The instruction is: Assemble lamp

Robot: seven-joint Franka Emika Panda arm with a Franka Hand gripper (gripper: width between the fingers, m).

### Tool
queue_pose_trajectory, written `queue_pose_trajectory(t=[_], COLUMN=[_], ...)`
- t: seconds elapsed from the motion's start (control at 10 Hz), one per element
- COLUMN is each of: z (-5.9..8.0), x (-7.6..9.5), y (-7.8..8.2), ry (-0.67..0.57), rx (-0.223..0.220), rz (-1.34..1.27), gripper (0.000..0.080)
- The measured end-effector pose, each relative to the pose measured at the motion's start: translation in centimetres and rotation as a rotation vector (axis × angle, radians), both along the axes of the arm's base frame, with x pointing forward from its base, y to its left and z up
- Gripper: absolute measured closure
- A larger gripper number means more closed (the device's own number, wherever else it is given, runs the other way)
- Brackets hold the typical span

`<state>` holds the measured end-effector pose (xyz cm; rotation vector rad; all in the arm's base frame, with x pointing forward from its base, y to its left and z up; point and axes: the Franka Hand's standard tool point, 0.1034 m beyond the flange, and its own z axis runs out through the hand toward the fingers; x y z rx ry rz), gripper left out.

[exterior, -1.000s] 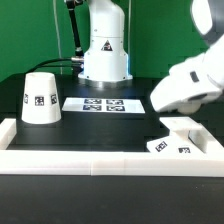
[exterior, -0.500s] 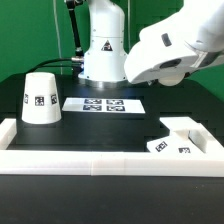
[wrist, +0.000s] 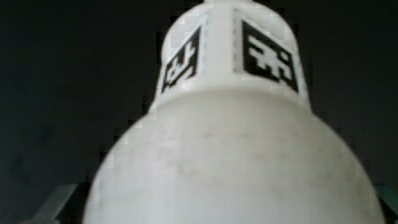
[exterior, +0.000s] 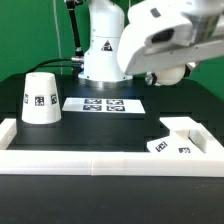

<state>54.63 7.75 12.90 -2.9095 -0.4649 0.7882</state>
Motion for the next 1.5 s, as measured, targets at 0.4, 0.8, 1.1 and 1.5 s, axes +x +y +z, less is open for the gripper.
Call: queue_pose_trajectory(t=[0.4, 0.8, 1.1, 1.5], z=[1.2, 1.2, 2.2, 2.1], x=[2.0, 3.4, 4.6, 5.5], y=[-1.2, -1.6, -1.9, -3.1], ry=[-0.257, -0.507, -0.695, -0.99], rx=[0.023, 0.041, 0.051, 0.045], rz=[-0.042, -0.066, -0.079, -0.06], gripper=[0.0223, 0.0223, 0.0223, 0.0223])
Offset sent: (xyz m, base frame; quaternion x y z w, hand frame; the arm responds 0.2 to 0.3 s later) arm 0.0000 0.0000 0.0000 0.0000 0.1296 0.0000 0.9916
